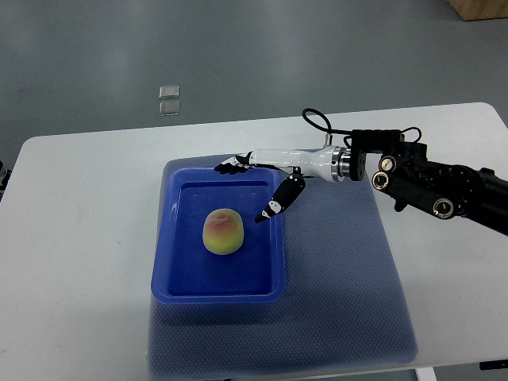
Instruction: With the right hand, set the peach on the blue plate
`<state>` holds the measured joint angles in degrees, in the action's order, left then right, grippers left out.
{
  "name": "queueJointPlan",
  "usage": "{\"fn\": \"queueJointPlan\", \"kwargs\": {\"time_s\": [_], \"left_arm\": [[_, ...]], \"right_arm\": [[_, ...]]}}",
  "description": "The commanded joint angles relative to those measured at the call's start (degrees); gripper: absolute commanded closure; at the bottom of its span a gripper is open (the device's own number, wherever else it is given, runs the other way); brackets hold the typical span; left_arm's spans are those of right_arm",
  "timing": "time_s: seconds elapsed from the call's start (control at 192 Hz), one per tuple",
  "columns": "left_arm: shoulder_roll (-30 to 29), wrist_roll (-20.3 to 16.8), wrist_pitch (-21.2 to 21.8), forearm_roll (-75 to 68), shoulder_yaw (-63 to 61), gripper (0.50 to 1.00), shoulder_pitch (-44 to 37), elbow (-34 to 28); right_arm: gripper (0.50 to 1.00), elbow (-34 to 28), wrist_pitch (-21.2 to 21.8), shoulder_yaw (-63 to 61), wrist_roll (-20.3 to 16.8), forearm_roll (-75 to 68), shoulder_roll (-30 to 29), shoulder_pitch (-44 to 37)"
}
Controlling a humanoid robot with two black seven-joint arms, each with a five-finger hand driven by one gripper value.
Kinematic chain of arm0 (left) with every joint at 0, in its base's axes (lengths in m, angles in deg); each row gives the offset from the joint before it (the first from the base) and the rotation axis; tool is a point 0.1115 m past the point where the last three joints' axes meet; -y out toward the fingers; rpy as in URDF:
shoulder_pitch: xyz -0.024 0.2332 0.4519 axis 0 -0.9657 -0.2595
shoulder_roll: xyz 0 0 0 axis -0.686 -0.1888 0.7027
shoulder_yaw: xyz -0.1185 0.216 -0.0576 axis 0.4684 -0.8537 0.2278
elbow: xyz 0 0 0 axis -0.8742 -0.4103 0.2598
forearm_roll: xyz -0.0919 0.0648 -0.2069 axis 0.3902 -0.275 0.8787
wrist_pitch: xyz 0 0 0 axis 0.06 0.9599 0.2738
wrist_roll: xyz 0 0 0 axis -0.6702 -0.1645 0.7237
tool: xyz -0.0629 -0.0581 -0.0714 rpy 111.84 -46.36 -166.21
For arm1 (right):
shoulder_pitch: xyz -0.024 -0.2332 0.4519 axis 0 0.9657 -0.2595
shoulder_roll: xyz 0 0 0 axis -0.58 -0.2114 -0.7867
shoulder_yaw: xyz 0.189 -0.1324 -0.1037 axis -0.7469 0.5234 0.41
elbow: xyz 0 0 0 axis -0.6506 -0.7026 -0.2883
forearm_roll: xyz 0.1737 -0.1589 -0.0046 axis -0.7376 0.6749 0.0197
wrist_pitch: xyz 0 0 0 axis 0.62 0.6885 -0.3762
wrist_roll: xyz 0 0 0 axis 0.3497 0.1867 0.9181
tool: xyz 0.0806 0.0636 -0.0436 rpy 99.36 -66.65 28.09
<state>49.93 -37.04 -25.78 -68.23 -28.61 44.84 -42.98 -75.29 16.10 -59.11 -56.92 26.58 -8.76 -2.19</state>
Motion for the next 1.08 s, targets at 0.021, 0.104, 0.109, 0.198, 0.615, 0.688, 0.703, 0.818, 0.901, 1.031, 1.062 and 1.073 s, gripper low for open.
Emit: {"fn": "queueJointPlan", "kwargs": {"time_s": [0.021, 0.104, 0.109, 0.198, 0.615, 0.688, 0.703, 0.818, 0.901, 1.031, 1.062, 1.073], "left_arm": [[0.0, 0.0, 0.0, 0.0, 0.0, 0.5, 0.01, 0.0], [0.0, 0.0, 0.0, 0.0, 0.0, 0.5, 0.01, 0.0], [0.0, 0.0, 0.0, 0.0, 0.0, 0.5, 0.01, 0.0], [0.0, 0.0, 0.0, 0.0, 0.0, 0.5, 0.01, 0.0], [0.0, 0.0, 0.0, 0.0, 0.0, 0.5, 0.01, 0.0], [0.0, 0.0, 0.0, 0.0, 0.0, 0.5, 0.01, 0.0], [0.0, 0.0, 0.0, 0.0, 0.0, 0.5, 0.01, 0.0], [0.0, 0.0, 0.0, 0.0, 0.0, 0.5, 0.01, 0.0], [0.0, 0.0, 0.0, 0.0, 0.0, 0.5, 0.01, 0.0], [0.0, 0.0, 0.0, 0.0, 0.0, 0.5, 0.01, 0.0], [0.0, 0.0, 0.0, 0.0, 0.0, 0.5, 0.01, 0.0], [0.0, 0.0, 0.0, 0.0, 0.0, 0.5, 0.01, 0.0]], "right_arm": [[0.572, 1.46, 6.1, -1.32, -0.41, -10.33, 1.14, 0.05], [0.572, 5.33, 9.61, -1.15, -0.76, -23.16, 3.34, 0.31], [0.572, 5.33, 9.61, -1.15, -0.76, -23.16, 3.34, 0.31], [0.572, 10.25, 9.96, -0.44, -0.85, -33.44, 3.43, 0.49], [0.572, 25.45, 9.79, -0.18, -17.99, -67.11, 2.64, 4.0], [0.572, 26.16, 9.96, -0.18, -18.69, -71.32, 2.46, 4.18], [0.572, 26.24, 9.96, -0.18, -18.69, -71.68, 2.46, 4.18], [0.57, 26.51, 10.14, -0.27, -18.17, -72.91, 2.37, 4.8], [0.57, 26.51, 10.4, -0.27, -18.08, -72.91, 2.11, 4.8], [0.57, 26.51, 10.4, -0.27, -18.17, -72.91, 2.02, 4.88], [0.57, 26.51, 10.4, -0.27, -18.08, -72.91, 2.11, 4.88], [0.57, 26.51, 10.49, -0.27, -18.08, -72.91, 2.11, 4.88]]}}
